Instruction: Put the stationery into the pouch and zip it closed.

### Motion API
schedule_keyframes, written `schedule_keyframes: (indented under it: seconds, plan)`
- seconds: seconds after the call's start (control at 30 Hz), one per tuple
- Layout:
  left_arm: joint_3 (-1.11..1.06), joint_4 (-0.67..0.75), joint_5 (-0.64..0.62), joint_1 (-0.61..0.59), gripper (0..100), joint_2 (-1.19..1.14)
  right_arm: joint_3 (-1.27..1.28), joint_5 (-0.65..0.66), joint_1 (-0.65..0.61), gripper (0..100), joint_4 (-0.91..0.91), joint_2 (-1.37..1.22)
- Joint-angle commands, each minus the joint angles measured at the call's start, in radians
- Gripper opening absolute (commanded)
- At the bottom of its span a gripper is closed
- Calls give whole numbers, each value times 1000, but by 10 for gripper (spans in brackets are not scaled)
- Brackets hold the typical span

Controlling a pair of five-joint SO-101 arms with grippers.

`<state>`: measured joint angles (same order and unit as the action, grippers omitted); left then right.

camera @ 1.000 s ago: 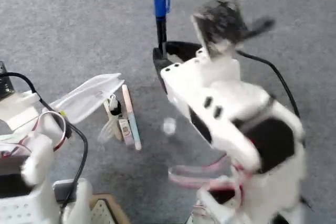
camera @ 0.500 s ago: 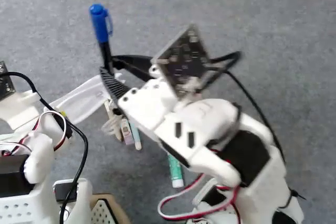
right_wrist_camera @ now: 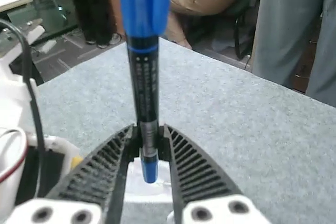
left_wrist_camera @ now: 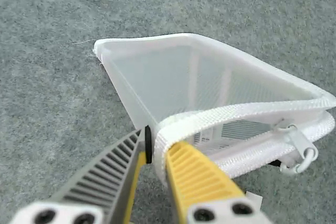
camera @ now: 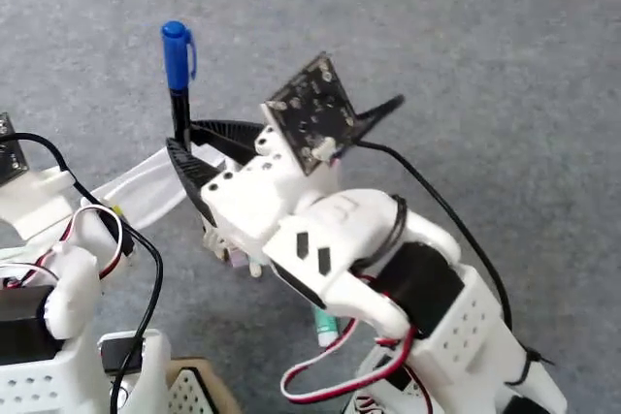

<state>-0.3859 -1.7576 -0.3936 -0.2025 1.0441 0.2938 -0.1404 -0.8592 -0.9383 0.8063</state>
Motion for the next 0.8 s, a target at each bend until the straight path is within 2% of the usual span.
schedule_keyframes:
  seconds: [0.0,0.27,0.47,0.6,0.77]
  plan:
    - [21,-5,-5,8,28,-2,33,-17,-5,11,34,41]
    - [18,-5,-5,7,28,-2,236,-18,-5,11,239,51]
    - [21,-5,-5,7,28,5,283,-17,-5,12,278,47]
    - [18,-5,-5,19,28,87,308,-17,-8,12,282,44]
    - [-1,-5,-5,19,28,187,381,6,-11,12,394,44]
